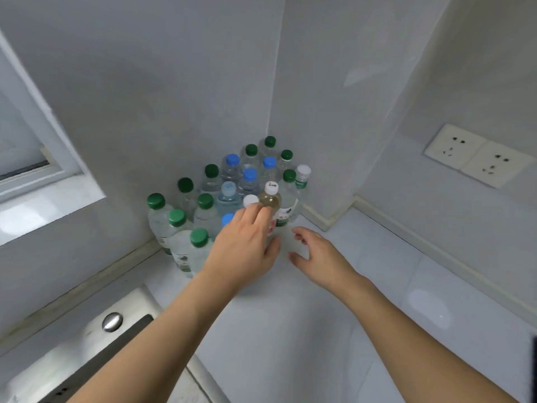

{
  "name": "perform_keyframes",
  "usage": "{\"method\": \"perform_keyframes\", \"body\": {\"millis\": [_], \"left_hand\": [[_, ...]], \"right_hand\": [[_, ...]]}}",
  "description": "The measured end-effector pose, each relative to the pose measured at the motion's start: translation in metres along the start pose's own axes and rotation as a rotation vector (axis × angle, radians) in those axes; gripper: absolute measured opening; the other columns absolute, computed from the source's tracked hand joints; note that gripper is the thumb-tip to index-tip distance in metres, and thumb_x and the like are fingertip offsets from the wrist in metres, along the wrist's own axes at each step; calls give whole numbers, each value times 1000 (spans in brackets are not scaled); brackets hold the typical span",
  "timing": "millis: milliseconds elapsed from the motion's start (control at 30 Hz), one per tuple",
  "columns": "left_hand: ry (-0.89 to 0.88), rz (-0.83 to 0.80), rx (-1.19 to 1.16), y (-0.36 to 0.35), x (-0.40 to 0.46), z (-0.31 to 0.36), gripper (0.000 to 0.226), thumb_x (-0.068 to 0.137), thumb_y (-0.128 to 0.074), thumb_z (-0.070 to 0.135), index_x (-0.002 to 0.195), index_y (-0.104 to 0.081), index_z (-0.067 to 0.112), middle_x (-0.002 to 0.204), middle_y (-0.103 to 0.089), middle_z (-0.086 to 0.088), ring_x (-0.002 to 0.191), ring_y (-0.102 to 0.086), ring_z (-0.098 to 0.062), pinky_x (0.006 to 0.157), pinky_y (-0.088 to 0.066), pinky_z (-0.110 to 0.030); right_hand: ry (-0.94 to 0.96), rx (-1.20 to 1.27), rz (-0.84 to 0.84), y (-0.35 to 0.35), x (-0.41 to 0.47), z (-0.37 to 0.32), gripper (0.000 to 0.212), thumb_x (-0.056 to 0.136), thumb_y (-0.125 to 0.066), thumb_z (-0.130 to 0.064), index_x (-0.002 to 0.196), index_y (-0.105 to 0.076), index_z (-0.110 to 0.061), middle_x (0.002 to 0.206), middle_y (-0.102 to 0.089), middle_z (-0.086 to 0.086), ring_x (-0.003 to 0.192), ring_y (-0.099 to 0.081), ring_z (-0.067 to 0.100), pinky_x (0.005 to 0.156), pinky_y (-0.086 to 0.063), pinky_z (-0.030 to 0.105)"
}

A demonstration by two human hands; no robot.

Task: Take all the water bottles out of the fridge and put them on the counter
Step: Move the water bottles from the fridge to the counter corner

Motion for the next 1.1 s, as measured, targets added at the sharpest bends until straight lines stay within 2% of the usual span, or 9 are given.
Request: {"method": "perform_keyframes", "body": {"millis": [67,233,533,667,867,1000,1100], "left_hand": [[-64,-40,-33,-19,10,18,39,89,-54,34,122,-50,13,124,-50,-2,107,-49,-24,78,-43,-29],[-143,-169,-56,-63,30,56,44,94,-48,35,132,-44,13,138,-44,-4,123,-44,-25,97,-41,-33],[-272,-348,-40,-119,41,156,45,97,-42,34,137,-37,13,145,-35,-1,131,-35,-24,102,-35,-32],[-397,-420,-14,-142,24,235,45,97,-41,34,137,-37,13,144,-36,-3,130,-35,-25,108,-30,-32],[-665,-412,-34,-141,-35,368,45,97,-41,32,138,-39,13,145,-37,-2,130,-37,-23,108,-28,-30],[-804,-420,-41,-135,-87,456,44,98,-41,32,137,-39,13,143,-38,-3,128,-38,-24,107,-28,-30],[-879,-444,-45,-130,-127,509,46,97,-42,31,139,-39,13,142,-40,-4,127,-39,-25,108,-29,-31]], "right_hand": [[-77,-20,4,7,-11,19,61,94,-59,-31,148,-33,-18,146,-43,0,134,-41,14,108,-32,25],[-242,-40,31,30,-48,68,62,96,-54,-34,150,-27,-22,153,-33,-5,139,-32,12,112,-28,26],[-456,-39,137,68,-135,141,59,98,-49,-34,151,-28,-22,156,-29,-4,141,-30,15,114,-28,29],[-577,-13,223,87,-212,179,59,98,-49,-33,152,-27,-19,156,-29,-2,142,-29,15,115,-27,29],[-710,17,375,110,-343,216,60,97,-52,-30,150,-30,-14,154,-34,1,141,-32,16,113,-27,27],[-824,43,492,124,-449,233,52,94,-56,-28,141,-42,-11,142,-47,6,131,-44,23,105,-35,32],[-885,63,566,127,-521,239,53,94,-56,-26,143,-39,-16,145,-44,5,126,-48,22,104,-41,33]]}}
Point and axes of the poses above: each hand's wrist, its own x-axis towards the middle knuckle, its own y-axis out of the back of the hand, z = x × y, the point moved 3 cm from there along x, towards the middle knuckle
